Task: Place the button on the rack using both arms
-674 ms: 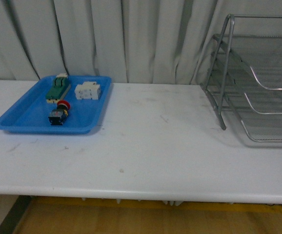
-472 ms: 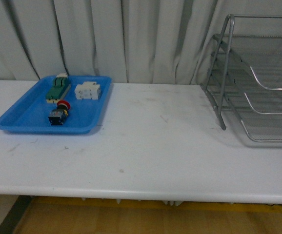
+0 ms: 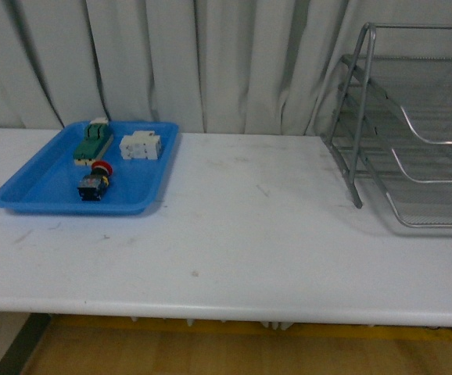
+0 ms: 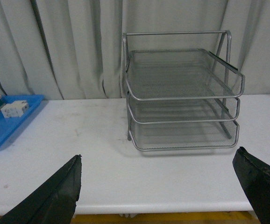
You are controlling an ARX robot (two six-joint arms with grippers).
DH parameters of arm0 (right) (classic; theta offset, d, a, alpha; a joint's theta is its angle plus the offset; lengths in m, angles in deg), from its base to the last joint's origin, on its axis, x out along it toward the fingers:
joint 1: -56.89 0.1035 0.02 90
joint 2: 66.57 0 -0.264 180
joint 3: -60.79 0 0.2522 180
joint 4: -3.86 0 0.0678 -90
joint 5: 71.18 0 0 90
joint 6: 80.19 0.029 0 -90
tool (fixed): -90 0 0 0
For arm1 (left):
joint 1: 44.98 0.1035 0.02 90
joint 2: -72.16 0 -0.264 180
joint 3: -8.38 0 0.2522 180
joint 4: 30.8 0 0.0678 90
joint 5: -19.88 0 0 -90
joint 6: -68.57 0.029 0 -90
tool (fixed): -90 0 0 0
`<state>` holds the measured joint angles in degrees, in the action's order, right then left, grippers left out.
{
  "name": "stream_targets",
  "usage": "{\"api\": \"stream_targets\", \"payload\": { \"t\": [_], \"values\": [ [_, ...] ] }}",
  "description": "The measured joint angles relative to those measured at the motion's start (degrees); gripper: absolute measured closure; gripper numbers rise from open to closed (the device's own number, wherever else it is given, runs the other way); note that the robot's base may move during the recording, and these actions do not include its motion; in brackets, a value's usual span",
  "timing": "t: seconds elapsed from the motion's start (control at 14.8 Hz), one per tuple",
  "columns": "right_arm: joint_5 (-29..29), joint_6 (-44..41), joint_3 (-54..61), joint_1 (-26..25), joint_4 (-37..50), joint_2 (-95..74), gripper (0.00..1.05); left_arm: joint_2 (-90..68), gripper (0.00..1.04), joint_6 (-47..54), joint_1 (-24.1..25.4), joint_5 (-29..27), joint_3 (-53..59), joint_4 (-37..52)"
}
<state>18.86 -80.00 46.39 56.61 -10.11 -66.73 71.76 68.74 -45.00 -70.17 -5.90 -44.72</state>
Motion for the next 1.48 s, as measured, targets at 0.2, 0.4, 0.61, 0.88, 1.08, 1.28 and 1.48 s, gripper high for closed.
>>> {"api": "stream_targets", "payload": {
  "t": [0.2, 0.4, 0.61, 0.88, 1.08, 1.28, 1.48],
  "values": [
    [0.0, -0.02, 0.0, 0.0, 0.0, 0.0, 0.06, 0.0, 0.07, 0.0, 0.0, 0.0, 0.0, 0.0],
    [0.0, -0.02, 0.0, 0.0, 0.0, 0.0, 0.06, 0.0, 0.07, 0.0, 0.0, 0.0, 0.0, 0.0],
    [0.0, -0.02, 0.0, 0.0, 0.0, 0.0, 0.06, 0.0, 0.07, 0.0, 0.0, 0.0, 0.0, 0.0],
    [0.0, 0.0, 0.0, 0.0, 0.0, 0.0, 0.06, 0.0, 0.07, 0.0, 0.0, 0.0, 0.0, 0.0],
    [0.0, -0.02, 0.0, 0.0, 0.02, 0.0, 0.06, 0.0, 0.07, 0.0, 0.0, 0.0, 0.0, 0.0],
    [0.0, -0.02, 0.0, 0.0, 0.0, 0.0, 0.06, 0.0, 0.07, 0.0, 0.0, 0.0, 0.0, 0.0],
    [0.0, 0.0, 0.0, 0.0, 0.0, 0.0, 0.06, 0.0, 0.07, 0.0, 0.0, 0.0, 0.0, 0.0]
  ]
}}
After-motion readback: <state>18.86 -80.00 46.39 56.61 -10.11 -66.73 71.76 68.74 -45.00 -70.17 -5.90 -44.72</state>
